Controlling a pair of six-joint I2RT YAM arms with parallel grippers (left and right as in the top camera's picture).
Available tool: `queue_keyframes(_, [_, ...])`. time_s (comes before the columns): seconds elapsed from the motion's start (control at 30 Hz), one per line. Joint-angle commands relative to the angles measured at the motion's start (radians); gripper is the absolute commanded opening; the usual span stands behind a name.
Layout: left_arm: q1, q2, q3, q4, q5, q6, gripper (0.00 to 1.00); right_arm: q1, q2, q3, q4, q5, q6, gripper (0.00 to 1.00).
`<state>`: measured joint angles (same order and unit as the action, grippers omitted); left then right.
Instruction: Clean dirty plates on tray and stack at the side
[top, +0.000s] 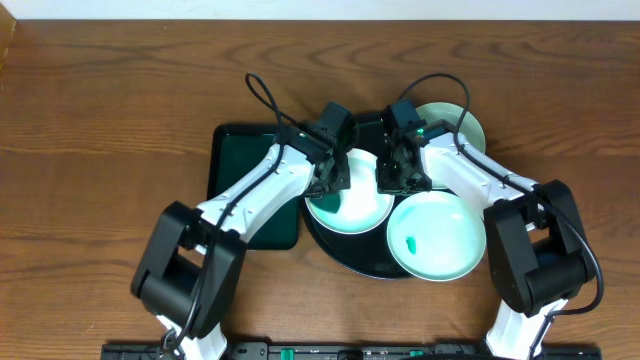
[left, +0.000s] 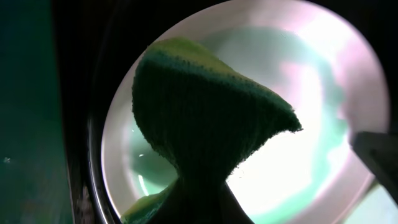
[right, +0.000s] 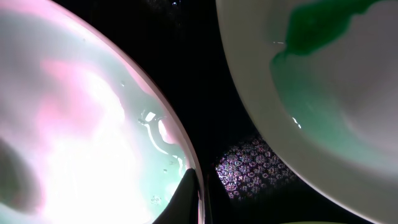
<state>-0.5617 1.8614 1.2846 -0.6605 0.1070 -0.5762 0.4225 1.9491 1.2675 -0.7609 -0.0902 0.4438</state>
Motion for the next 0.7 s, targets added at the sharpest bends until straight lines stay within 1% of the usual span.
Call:
queue_keyframes(0.0, [0.004, 0.053, -0.013, 0.008, -0.03, -0.02, 0.07, 0.011, 0.002, -0.01, 0.013, -0.035, 0.004, 0.01])
queue_keyframes(0.17, [0.004, 0.121, -0.013, 0.05, -0.013, -0.031, 0.07, 0.011, 0.002, -0.01, 0.014, -0.035, 0.004, 0.01])
queue_keyframes(0.33, [0.002, 0.184, -0.013, 0.098, 0.101, -0.027, 0.07, 0.011, 0.002, -0.01, 0.016, -0.034, 0.004, 0.01])
queue_keyframes(0.53, [-0.011, 0.252, -0.013, 0.124, 0.15, -0.013, 0.07, 0.011, 0.002, -0.01, 0.016, -0.034, 0.004, 0.01])
queue_keyframes(0.67, [-0.022, 0.262, -0.013, 0.126, 0.214, 0.007, 0.07, 0.011, 0.002, -0.01, 0.017, -0.034, 0.004, 0.01])
